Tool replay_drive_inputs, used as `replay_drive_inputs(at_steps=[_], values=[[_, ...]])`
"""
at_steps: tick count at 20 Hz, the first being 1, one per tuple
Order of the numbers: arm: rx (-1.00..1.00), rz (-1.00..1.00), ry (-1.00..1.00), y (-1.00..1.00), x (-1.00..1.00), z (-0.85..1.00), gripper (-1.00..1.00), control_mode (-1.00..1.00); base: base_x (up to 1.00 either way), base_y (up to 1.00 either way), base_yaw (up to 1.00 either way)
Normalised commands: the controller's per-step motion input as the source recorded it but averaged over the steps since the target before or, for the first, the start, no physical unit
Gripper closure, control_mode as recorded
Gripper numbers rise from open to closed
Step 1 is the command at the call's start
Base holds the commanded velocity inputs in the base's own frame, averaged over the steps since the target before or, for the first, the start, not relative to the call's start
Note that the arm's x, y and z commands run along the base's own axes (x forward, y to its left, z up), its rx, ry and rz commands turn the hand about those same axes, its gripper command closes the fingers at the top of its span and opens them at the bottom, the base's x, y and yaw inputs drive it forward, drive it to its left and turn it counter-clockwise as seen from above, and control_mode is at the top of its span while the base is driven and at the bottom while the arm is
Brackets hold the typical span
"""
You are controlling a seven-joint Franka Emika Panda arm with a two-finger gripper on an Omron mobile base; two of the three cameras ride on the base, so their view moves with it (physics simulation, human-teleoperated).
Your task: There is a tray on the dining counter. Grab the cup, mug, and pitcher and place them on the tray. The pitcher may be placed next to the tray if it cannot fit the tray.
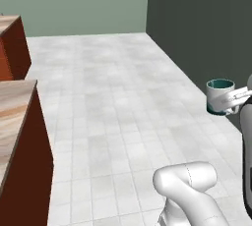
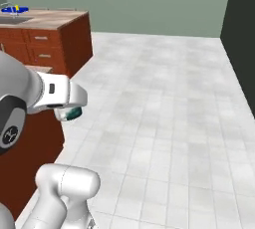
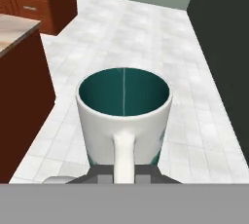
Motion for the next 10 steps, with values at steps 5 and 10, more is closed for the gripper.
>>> replay_drive_inputs(at_steps=[5,10], values=[[0.00,0.00,0.00,0.00,0.00,0.00,1.00,1.00,1.00,-0.02,0.33],[0.00,0.00,0.00,0.00,0.00,0.00,1.00,1.00,1.00,-0.08,0.28]])
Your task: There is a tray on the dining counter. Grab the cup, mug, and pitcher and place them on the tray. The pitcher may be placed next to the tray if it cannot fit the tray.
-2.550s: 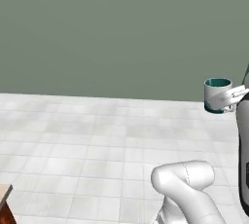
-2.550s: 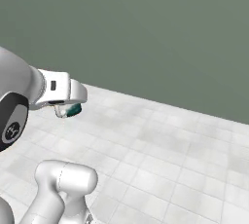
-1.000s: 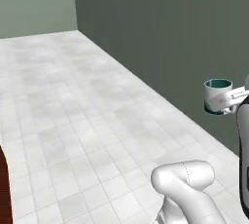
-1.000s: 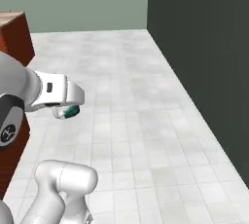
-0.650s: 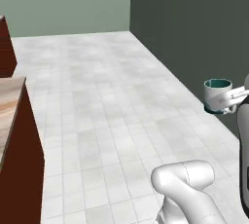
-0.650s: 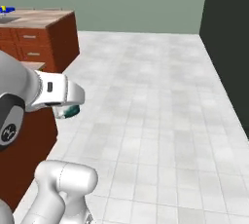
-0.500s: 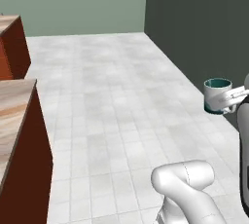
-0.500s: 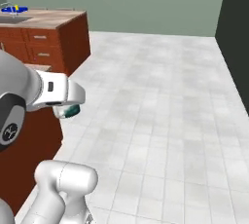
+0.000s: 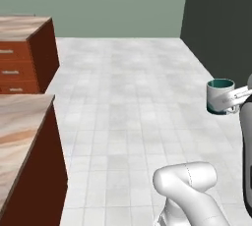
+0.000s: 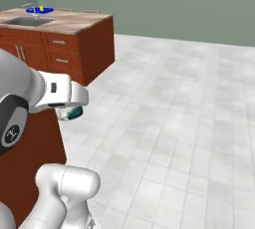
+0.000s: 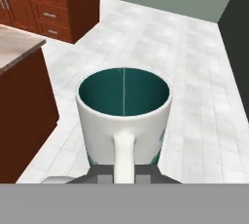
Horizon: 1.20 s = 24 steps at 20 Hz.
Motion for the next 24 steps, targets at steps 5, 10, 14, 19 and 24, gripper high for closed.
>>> replay_drive_inputs(at_steps=[5,10,14,19,24], values=[[0.00,0.00,0.00,0.00,0.00,0.00,1.00,1.00,1.00,-0.20,0.15],[0.00,0.00,0.00,0.00,0.00,0.00,1.00,1.00,1.00,-0.38,0.03],[0.00,0.00,0.00,0.00,0.00,0.00,1.00,1.00,1.00,-0.54,0.03],[0.00,0.00,0.00,0.00,0.00,0.00,1.00,1.00,1.00,-0.58,0.03],[0.00,0.00,0.00,0.00,0.00,0.00,1.00,1.00,1.00,-0.59,0.02]])
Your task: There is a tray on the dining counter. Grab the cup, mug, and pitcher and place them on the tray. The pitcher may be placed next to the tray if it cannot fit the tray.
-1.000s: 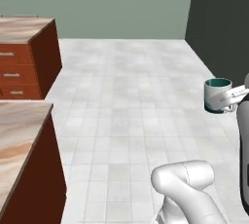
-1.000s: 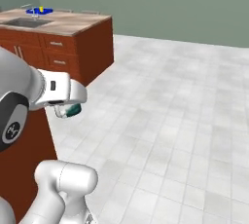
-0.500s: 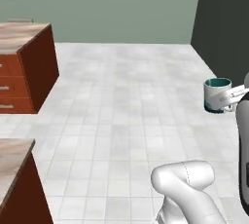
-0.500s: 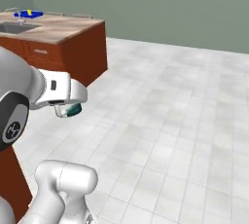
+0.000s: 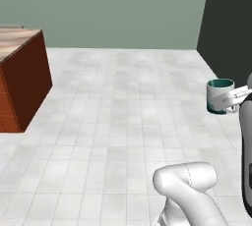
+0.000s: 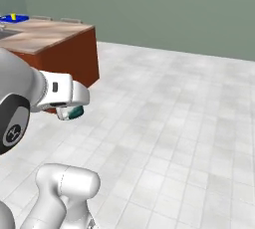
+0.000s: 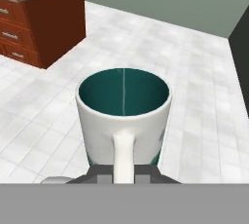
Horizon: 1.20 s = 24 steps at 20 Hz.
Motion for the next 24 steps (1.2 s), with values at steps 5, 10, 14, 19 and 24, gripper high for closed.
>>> replay_drive_inputs(at_steps=[5,10,14,19,24], values=[[0.00,0.00,0.00,0.00,0.00,0.00,1.00,1.00,1.00,-0.55,0.03],[0.00,0.00,0.00,0.00,0.00,0.00,1.00,1.00,1.00,-0.57,0.05],[0.00,0.00,0.00,0.00,0.00,0.00,1.00,1.00,1.00,-0.58,0.06],[0.00,0.00,0.00,0.00,0.00,0.00,1.00,1.00,1.00,-0.53,0.06],[0.00,0.00,0.00,0.00,0.00,0.00,1.00,1.00,1.00,-0.43,0.08]])
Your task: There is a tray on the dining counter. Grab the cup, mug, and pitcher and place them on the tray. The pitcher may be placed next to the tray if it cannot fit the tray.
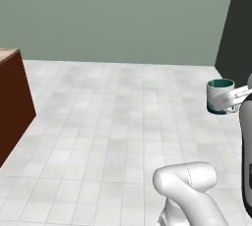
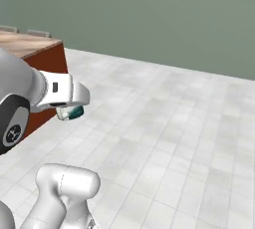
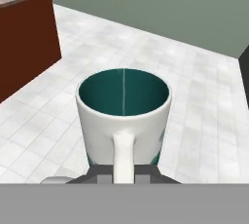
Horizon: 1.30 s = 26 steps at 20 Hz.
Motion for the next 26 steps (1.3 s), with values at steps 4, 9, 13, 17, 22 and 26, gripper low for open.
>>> replay_drive_inputs(at_steps=[4,9,13,17,22,26], values=[[0.00,0.00,0.00,0.00,0.00,0.00,1.00,1.00,1.00,-0.39,0.11],[0.00,0.00,0.00,0.00,0.00,0.00,1.00,1.00,1.00,-0.37,0.17],[0.00,0.00,0.00,0.00,0.00,0.00,1.00,1.00,1.00,-0.29,0.20],[0.00,0.00,0.00,0.00,0.00,0.00,1.00,1.00,1.00,-0.15,0.27],[0.00,0.00,0.00,0.00,0.00,0.00,1.00,1.00,1.00,-0.23,0.31],[0.00,0.00,0.00,0.00,0.00,0.00,1.00,1.00,1.00,-0.33,0.36]])
